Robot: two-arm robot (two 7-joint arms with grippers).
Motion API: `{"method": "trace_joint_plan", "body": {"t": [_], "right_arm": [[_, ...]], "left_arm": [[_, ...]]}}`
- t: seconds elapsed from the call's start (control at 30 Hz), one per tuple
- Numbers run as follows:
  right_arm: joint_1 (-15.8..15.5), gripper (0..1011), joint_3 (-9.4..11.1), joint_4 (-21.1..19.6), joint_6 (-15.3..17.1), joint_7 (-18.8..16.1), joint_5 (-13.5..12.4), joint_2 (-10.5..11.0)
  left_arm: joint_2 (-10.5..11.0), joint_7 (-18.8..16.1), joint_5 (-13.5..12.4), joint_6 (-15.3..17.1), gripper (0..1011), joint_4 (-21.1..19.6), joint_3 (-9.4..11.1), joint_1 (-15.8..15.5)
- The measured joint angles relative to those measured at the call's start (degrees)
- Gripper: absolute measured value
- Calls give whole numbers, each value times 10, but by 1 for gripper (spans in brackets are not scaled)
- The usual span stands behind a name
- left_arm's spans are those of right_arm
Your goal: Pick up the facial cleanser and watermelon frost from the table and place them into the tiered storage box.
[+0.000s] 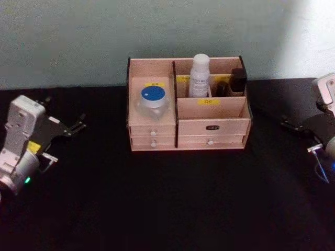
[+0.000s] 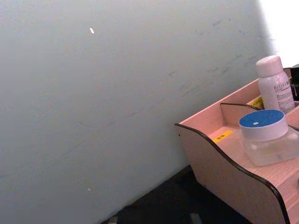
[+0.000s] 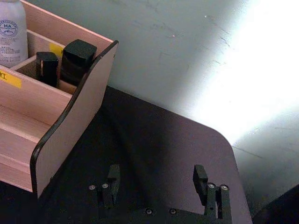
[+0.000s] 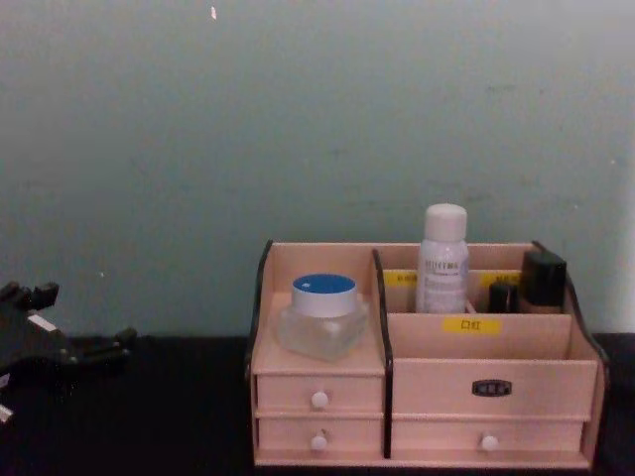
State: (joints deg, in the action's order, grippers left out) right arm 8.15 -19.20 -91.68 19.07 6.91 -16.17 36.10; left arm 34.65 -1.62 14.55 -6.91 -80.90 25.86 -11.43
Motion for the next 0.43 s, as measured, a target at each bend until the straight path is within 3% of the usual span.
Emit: {"method": "trace_joint_plan", "body": {"t": [0.43], "right_arm": [[0, 1003, 0, 0, 0, 0, -1, 0]], "left_arm": [[0, 0, 0, 0, 1001, 0, 0, 0]]}}
